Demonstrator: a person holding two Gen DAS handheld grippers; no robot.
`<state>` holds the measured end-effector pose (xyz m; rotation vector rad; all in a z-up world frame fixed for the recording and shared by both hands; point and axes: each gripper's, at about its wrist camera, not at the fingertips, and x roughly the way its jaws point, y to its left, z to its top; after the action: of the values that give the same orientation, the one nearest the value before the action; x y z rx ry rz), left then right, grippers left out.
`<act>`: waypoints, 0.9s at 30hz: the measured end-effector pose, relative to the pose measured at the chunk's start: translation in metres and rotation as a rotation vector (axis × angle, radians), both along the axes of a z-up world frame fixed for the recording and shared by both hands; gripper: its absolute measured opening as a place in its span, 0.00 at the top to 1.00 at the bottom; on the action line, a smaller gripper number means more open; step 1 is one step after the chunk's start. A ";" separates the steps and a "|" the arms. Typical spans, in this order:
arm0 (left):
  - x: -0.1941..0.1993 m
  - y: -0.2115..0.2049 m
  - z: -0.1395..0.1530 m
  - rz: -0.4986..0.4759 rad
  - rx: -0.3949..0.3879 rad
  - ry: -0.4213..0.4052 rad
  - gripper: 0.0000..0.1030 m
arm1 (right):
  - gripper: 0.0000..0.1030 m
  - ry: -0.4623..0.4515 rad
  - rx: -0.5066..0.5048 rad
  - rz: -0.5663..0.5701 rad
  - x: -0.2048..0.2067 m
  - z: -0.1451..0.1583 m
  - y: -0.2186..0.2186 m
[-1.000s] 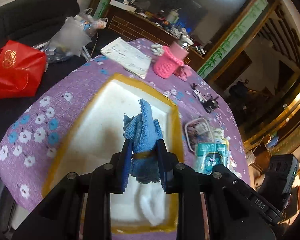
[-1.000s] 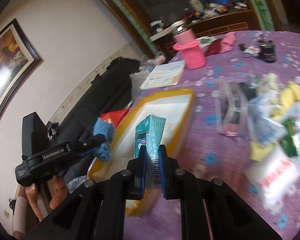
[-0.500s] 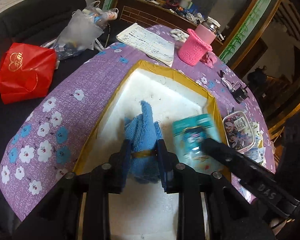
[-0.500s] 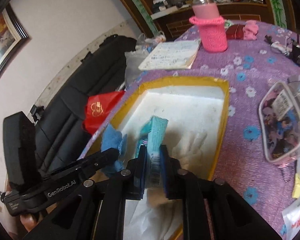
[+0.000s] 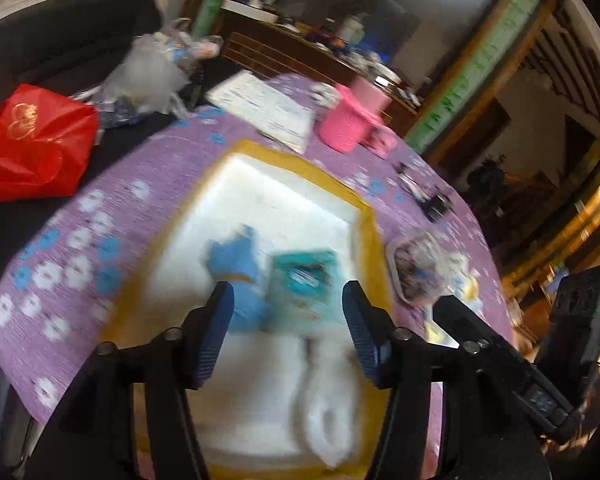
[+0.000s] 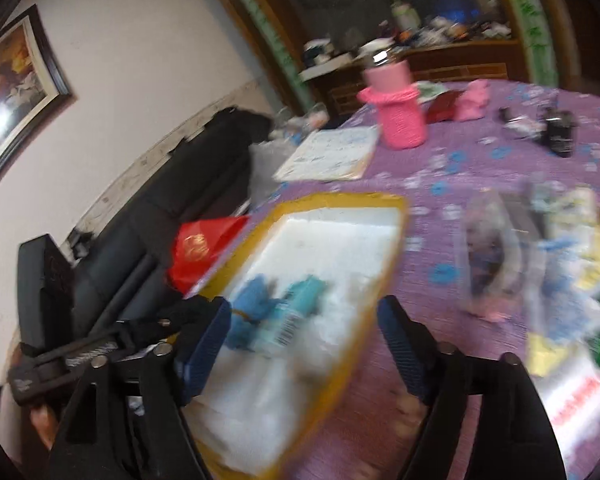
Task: Organize soft objects
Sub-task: 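Lower the blue cloth and teal box into the foam box, opening both tools, then grasp the clear cartoon pouch with the left tool while the right tool grasps a white packet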
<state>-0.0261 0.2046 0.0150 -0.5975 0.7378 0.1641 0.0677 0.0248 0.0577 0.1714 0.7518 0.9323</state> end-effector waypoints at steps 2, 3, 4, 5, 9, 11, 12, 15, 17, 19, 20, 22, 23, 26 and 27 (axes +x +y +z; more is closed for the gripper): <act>0.002 -0.017 0.001 -0.038 -0.010 0.004 0.46 | 0.22 -0.032 -0.022 -0.080 -0.008 -0.005 -0.026; 0.004 -0.026 0.002 -0.062 -0.014 0.007 0.46 | 0.22 -0.048 -0.028 -0.117 -0.014 -0.009 -0.045; 0.006 -0.035 0.003 -0.090 -0.014 0.008 0.46 | 0.22 -0.049 -0.037 -0.139 -0.016 -0.013 -0.057; 0.009 -0.045 0.004 -0.118 -0.010 0.007 0.46 | 0.22 -0.043 -0.042 -0.148 -0.019 -0.017 -0.065; 0.020 -0.083 0.008 -0.201 0.018 0.013 0.46 | 0.22 0.023 -0.020 -0.138 -0.018 -0.034 -0.110; 0.023 -0.098 0.010 -0.230 0.022 0.016 0.46 | 0.22 0.032 -0.030 -0.174 -0.017 -0.039 -0.133; 0.025 -0.104 0.011 -0.245 0.024 0.013 0.46 | 0.22 0.038 -0.030 -0.186 -0.016 -0.041 -0.144; 0.028 -0.119 0.012 -0.272 0.034 0.022 0.46 | 0.22 0.072 -0.017 -0.241 -0.012 -0.046 -0.173; 0.027 -0.125 0.012 -0.286 0.044 0.030 0.46 | 0.22 0.107 -0.008 -0.271 -0.006 -0.049 -0.186; 0.027 -0.130 0.013 -0.294 0.054 0.033 0.46 | 0.22 0.144 -0.002 -0.295 -0.005 -0.055 -0.197; 0.027 -0.132 0.012 -0.295 0.059 0.037 0.46 | 0.22 0.160 -0.005 -0.302 -0.006 -0.057 -0.201; 0.029 -0.134 0.011 -0.291 0.061 0.044 0.46 | 0.22 0.188 -0.016 -0.306 -0.003 -0.064 -0.200; 0.029 -0.135 0.011 -0.294 0.062 0.044 0.46 | 0.23 0.213 -0.031 -0.321 0.002 -0.067 -0.200; 0.032 -0.135 0.008 -0.291 0.068 0.056 0.46 | 0.24 0.279 -0.016 -0.310 0.020 -0.074 -0.193; 0.034 -0.134 0.008 -0.292 0.068 0.062 0.46 | 0.27 0.275 -0.019 -0.320 0.024 -0.072 -0.190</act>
<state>0.0081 0.0703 0.0227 -0.4160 0.8675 -0.0630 0.0916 -0.1648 -0.0146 0.3969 0.9543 0.6020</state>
